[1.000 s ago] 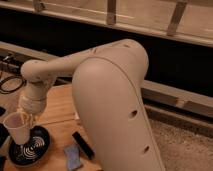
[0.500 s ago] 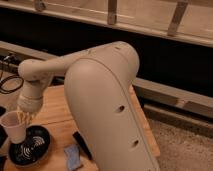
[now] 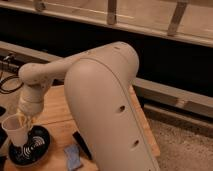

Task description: Place the ceramic cup in the ceramic bowl

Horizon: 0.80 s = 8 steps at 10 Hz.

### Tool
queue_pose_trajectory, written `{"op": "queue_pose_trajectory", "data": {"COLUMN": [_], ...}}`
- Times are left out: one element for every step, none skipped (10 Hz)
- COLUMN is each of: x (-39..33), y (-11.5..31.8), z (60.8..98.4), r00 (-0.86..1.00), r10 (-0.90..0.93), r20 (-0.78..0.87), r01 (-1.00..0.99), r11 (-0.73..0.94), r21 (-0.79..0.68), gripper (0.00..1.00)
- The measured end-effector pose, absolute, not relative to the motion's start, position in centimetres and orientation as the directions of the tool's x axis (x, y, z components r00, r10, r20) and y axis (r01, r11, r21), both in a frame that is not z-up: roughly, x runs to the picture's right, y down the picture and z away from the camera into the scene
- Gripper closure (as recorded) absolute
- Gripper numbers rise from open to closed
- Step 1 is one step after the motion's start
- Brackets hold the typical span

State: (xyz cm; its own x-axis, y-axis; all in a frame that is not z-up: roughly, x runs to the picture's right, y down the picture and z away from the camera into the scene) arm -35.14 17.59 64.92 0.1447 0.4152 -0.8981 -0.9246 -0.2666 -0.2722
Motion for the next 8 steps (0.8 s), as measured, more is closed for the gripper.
{"op": "queue_pose_trajectory", "data": {"x": [-34.9, -34.9, -34.9, -34.5, -34.0, -33.6, -33.0, -32.5], "y": [18.4, 19.2, 20.0, 20.5, 20.8, 20.8, 20.8, 20.7], "z": [65.6, 66.1, 66.6, 67.3, 68.0, 68.4, 69.2, 69.8], "r00": [0.126, 0.115, 0.104, 0.083, 0.064, 0.047, 0.020, -0.001], "r10": [0.422, 0.427, 0.435, 0.445, 0.454, 0.462, 0.474, 0.481], "r20": [-0.898, -0.897, -0.894, -0.892, -0.889, -0.886, -0.880, -0.877], "r01": [-0.933, -0.938, -0.941, -0.942, -0.941, -0.940, -0.938, -0.937], "r11": [-0.257, -0.250, -0.248, -0.257, -0.269, -0.280, -0.296, -0.308], "r21": [-0.252, -0.239, -0.230, -0.216, -0.205, -0.196, -0.181, -0.168], "gripper": [0.92, 0.92, 0.92, 0.92, 0.89, 0.83, 0.71, 0.62]}}
